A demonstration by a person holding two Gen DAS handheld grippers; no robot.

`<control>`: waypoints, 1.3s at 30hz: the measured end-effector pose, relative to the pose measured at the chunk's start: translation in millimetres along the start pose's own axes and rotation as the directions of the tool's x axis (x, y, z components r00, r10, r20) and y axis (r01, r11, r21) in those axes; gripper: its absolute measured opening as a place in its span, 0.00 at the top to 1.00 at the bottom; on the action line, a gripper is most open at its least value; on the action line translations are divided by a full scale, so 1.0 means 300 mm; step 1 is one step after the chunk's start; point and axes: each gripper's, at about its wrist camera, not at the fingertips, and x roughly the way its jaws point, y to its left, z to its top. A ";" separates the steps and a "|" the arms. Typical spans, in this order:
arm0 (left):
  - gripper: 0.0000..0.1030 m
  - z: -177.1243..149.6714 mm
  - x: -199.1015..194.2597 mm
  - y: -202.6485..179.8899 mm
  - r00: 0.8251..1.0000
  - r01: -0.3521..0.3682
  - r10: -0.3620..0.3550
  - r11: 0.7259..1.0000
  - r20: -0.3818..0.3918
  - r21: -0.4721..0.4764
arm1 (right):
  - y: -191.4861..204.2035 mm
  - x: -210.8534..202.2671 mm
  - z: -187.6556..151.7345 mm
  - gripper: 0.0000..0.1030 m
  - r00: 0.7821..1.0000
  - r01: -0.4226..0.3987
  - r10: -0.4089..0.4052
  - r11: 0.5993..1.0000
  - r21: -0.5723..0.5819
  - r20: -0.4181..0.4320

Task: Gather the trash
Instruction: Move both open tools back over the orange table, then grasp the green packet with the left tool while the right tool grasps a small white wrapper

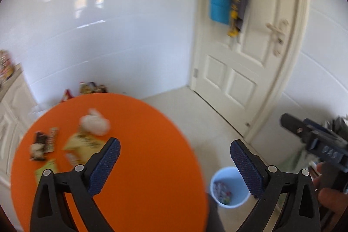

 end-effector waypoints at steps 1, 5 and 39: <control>0.03 -0.021 -0.044 0.045 1.000 -0.018 0.018 1.000 0.017 -0.018 | 0.039 -0.014 0.007 0.00 1.000 -0.015 0.016 1.000 -0.015 0.012; 0.03 -0.098 -0.275 0.099 0.992 -0.101 0.106 0.992 0.067 -0.074 | 0.231 -0.053 0.029 0.00 0.994 -0.092 0.097 0.991 -0.098 0.051; 0.01 -0.383 -0.380 0.512 0.934 -0.358 0.339 0.882 -0.117 -0.306 | 0.886 0.217 -0.251 0.00 0.908 -0.404 0.319 0.840 -0.363 -0.271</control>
